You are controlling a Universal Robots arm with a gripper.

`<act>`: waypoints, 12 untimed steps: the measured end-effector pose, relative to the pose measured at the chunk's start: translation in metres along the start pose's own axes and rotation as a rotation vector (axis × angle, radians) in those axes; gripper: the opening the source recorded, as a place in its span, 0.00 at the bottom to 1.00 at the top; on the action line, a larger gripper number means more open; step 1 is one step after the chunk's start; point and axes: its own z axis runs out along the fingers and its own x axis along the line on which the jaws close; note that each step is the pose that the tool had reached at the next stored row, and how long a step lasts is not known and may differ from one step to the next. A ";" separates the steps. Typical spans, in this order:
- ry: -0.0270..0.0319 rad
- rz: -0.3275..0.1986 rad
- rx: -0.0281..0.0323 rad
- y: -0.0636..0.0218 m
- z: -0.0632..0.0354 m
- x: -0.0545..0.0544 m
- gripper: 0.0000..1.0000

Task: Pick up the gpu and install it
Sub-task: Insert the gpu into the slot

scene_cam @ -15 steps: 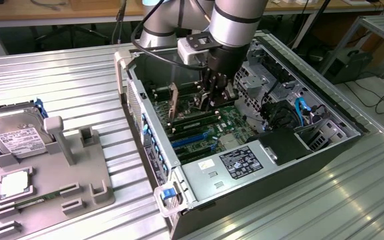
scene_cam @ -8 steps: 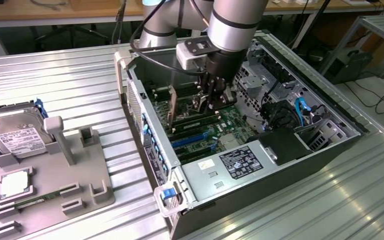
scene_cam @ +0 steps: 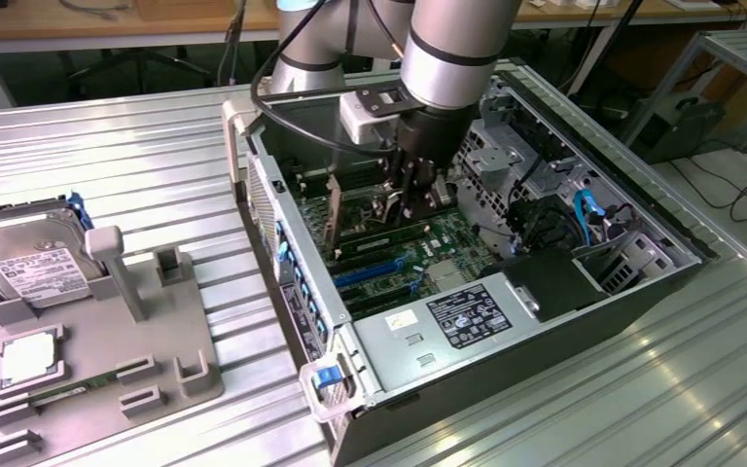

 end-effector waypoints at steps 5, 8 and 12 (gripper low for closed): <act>-0.0001 0.000 0.0001 0.0010 0.0026 0.005 0.28; -0.0001 0.000 0.0001 0.0035 0.0038 0.005 0.28; 0.0001 0.000 -0.0001 0.0048 0.0056 0.007 0.28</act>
